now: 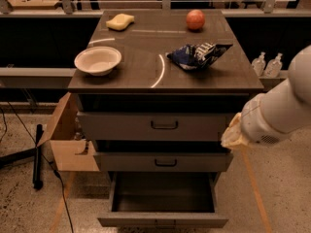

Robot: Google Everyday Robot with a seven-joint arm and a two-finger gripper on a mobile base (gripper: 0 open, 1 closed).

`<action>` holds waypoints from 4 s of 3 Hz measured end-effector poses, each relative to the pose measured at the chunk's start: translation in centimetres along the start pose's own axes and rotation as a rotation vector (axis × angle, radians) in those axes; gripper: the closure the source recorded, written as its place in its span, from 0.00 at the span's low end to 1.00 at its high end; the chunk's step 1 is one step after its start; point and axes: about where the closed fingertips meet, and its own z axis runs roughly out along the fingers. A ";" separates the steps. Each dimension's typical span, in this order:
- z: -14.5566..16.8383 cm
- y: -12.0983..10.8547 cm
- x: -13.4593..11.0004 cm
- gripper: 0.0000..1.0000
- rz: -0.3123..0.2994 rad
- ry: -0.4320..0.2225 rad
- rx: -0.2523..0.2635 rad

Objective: Close bottom drawer

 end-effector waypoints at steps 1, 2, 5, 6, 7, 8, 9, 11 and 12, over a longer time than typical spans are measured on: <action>8.1 2.1 0.3 1.00 -0.048 0.026 -0.021; 9.2 1.2 0.2 1.00 -0.055 0.015 0.039; 18.5 5.2 4.0 1.00 -0.023 0.028 -0.036; 24.1 7.5 5.9 1.00 -0.022 -0.008 -0.066; 30.1 9.5 7.8 1.00 -0.032 -0.036 -0.061; 35.7 10.2 9.6 1.00 -0.060 -0.056 -0.038; 36.7 9.9 9.6 1.00 -0.069 -0.074 -0.011; 38.8 9.5 11.1 1.00 -0.090 -0.070 -0.001; 41.9 9.2 12.2 1.00 -0.115 -0.084 0.015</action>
Offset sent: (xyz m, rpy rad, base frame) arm 0.0010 0.0216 -0.0733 -0.0326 0.0149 0.0424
